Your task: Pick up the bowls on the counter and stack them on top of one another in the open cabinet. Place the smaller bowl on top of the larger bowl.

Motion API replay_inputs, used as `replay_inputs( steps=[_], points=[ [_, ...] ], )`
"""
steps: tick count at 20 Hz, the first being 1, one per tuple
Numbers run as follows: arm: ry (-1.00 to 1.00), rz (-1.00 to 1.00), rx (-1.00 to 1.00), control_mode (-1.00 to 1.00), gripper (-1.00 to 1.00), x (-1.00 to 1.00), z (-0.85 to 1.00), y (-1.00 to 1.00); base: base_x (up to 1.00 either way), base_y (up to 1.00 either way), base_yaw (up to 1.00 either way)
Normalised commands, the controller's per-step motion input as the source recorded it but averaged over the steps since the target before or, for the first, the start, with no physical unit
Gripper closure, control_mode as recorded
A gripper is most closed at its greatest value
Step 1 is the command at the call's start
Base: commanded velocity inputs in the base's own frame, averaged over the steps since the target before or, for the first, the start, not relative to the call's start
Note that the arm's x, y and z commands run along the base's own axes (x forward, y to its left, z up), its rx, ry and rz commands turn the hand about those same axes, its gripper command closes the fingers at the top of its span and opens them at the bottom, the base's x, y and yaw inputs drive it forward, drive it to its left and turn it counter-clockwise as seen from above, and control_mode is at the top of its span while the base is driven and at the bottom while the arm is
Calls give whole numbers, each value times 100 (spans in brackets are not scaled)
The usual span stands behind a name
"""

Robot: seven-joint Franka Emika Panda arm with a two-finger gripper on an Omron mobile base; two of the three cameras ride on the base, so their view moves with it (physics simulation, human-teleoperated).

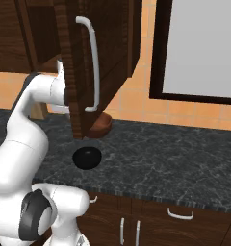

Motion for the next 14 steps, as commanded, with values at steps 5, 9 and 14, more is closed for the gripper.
replay_inputs(
  steps=[5,9,14],
  points=[
    [0,-12,1,-100,-100,-7,-51,-9,0,0,0],
    [7,-27,1,-100,-100,10,-100,-6,0,0,0],
    [5,-17,2,-100,-100,14,-71,-11,0,0,0]
  ],
)
